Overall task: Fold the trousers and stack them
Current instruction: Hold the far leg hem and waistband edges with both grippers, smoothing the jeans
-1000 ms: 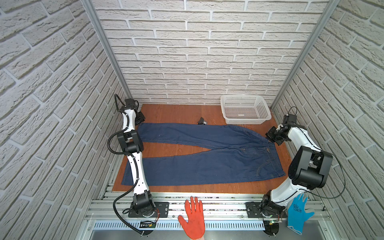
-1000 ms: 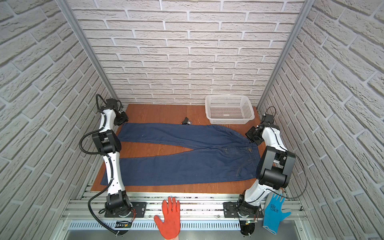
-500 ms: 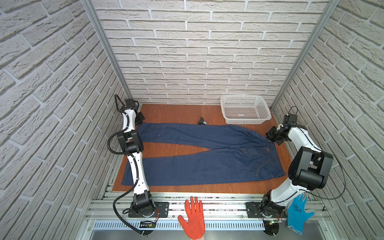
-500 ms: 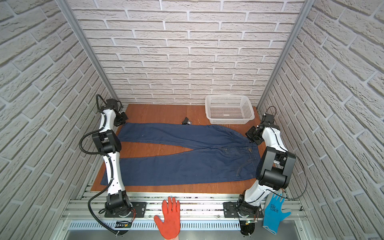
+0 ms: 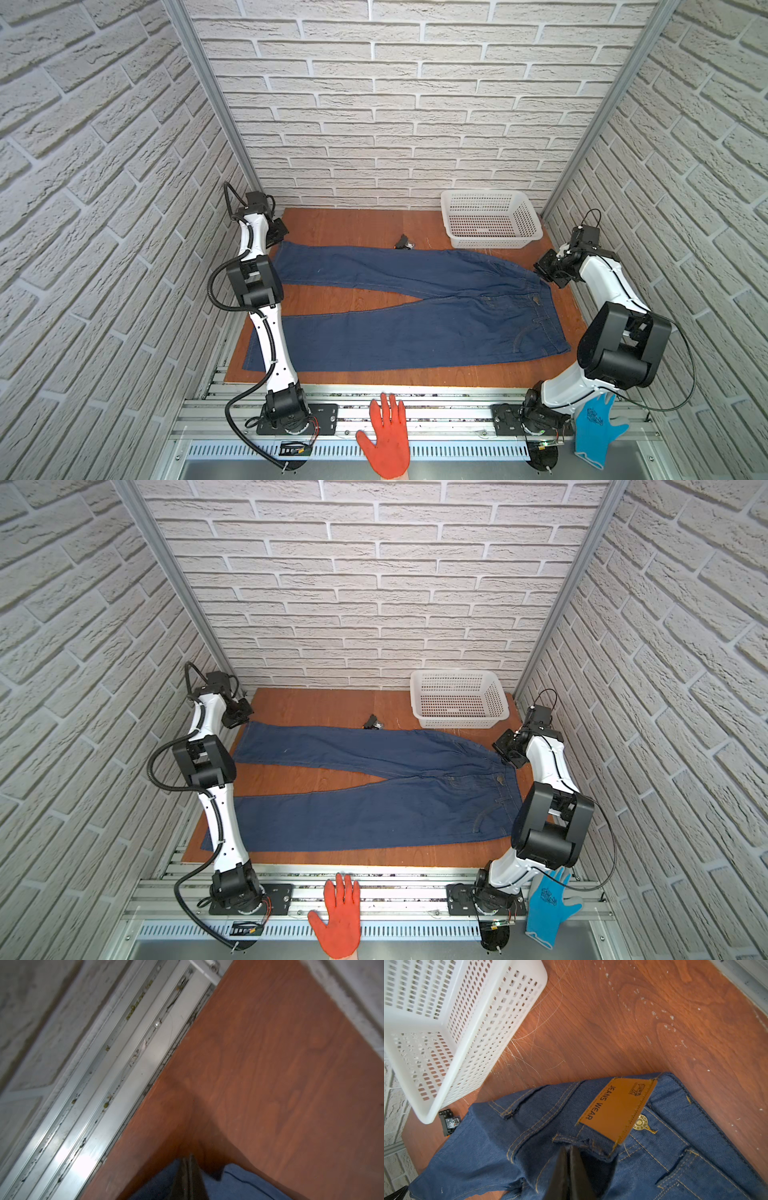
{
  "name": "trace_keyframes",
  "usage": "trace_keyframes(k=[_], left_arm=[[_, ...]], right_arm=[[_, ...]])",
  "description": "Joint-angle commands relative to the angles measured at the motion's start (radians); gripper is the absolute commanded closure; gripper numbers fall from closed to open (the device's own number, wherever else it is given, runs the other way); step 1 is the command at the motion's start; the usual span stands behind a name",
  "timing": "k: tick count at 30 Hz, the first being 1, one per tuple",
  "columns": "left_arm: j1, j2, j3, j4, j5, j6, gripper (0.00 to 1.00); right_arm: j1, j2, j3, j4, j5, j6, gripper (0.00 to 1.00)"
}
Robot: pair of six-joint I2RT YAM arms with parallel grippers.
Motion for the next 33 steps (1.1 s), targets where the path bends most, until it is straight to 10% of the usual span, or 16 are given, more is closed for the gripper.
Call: trace_keyframes(k=[1, 11, 17, 25, 33], left_arm=[[-0.012, -0.096, -0.05, 0.018, 0.015, -0.005, 1.0], [-0.008, -0.271, -0.358, 0.117, 0.009, -0.012, 1.0], [-0.005, -0.175, -0.256, 0.09, 0.015, 0.009, 0.41], [0.005, 0.092, 0.099, -0.041, 0.002, 0.038, 0.35], [0.014, 0.176, 0.144, -0.04, 0.004, 0.066, 0.35]], right_arm=[[0.008, -0.034, 0.01, -0.009, -0.025, 0.018, 0.95], [0.008, -0.057, 0.015, -0.038, -0.022, -0.005, 0.95], [0.008, -0.06, 0.01, -0.034, -0.032, 0.003, 0.95], [0.017, -0.046, 0.015, -0.028, -0.029, 0.011, 0.95], [0.027, -0.028, 0.028, -0.028, -0.012, 0.011, 0.95]])
